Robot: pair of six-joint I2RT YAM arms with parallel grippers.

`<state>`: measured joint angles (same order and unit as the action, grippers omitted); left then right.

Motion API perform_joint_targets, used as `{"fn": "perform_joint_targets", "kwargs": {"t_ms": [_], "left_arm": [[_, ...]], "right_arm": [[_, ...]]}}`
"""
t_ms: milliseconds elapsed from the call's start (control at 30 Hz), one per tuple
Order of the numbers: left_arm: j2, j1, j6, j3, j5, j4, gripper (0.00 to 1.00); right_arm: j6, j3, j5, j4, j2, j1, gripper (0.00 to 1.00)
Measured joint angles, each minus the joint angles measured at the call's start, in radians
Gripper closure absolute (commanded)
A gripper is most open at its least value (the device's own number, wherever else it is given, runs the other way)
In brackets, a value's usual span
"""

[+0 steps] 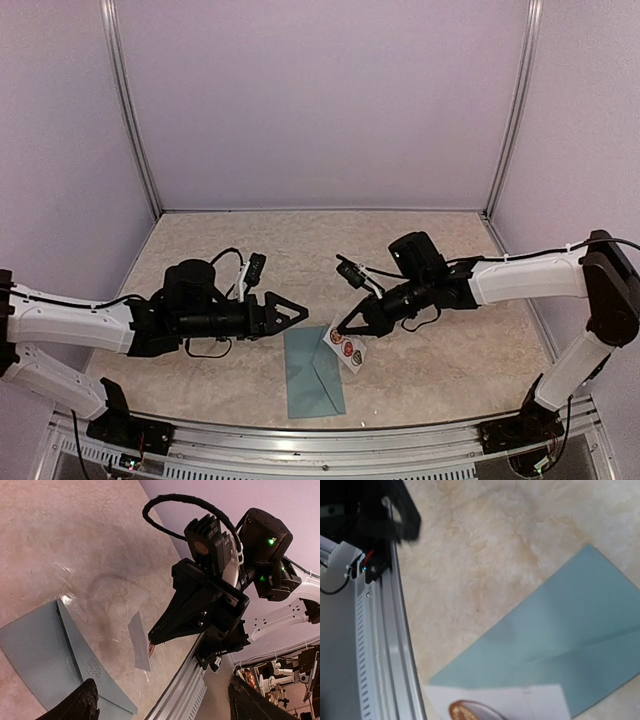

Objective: Place the letter into the envelope and seal it

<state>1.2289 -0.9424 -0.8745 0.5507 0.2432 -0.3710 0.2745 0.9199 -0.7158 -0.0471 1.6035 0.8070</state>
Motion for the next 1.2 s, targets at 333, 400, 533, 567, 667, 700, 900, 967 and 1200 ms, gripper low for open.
{"fn": "perform_joint_targets", "kwargs": {"t_ms": [333, 400, 533, 567, 667, 700, 900, 967, 1200], "left_arm": [[0.239, -0.054, -0.028, 0.116, 0.099, -0.062, 0.41], [0.259, -0.055, -0.038, 0.121, 0.101, -0.066, 0.41], [0.284, -0.055, -0.059, 0.124, 0.092, -0.071, 0.44], [0.288, -0.055, -0.065, 0.124, 0.089, -0.071, 0.45], [0.301, -0.055, -0.087, 0.124, 0.073, -0.074, 0.50], [0.306, -0.055, -0.093, 0.124, 0.066, -0.077, 0.51], [0.330, -0.049, -0.131, 0.124, 0.051, -0.095, 0.57], [0.337, -0.049, -0.138, 0.125, 0.051, -0.099, 0.60], [0.373, -0.047, -0.158, 0.143, 0.051, -0.115, 0.72]], "right_arm": [[0.000, 0.027, 0.021, -0.011, 0.000, 0.037, 1.00], [0.000, 0.027, 0.021, -0.012, 0.000, 0.039, 1.00], [-0.003, 0.027, 0.020, -0.016, 0.000, 0.046, 1.00], [-0.004, 0.027, 0.020, -0.018, 0.000, 0.048, 1.00], [-0.008, 0.027, 0.017, -0.023, 0.000, 0.051, 1.00], [-0.010, 0.027, 0.016, -0.025, 0.000, 0.052, 1.00], [-0.017, 0.027, 0.010, -0.038, 0.000, 0.060, 1.00], [-0.020, 0.027, 0.008, -0.043, 0.000, 0.064, 1.00], [-0.027, 0.033, 0.000, -0.069, 0.001, 0.073, 1.00]]}}
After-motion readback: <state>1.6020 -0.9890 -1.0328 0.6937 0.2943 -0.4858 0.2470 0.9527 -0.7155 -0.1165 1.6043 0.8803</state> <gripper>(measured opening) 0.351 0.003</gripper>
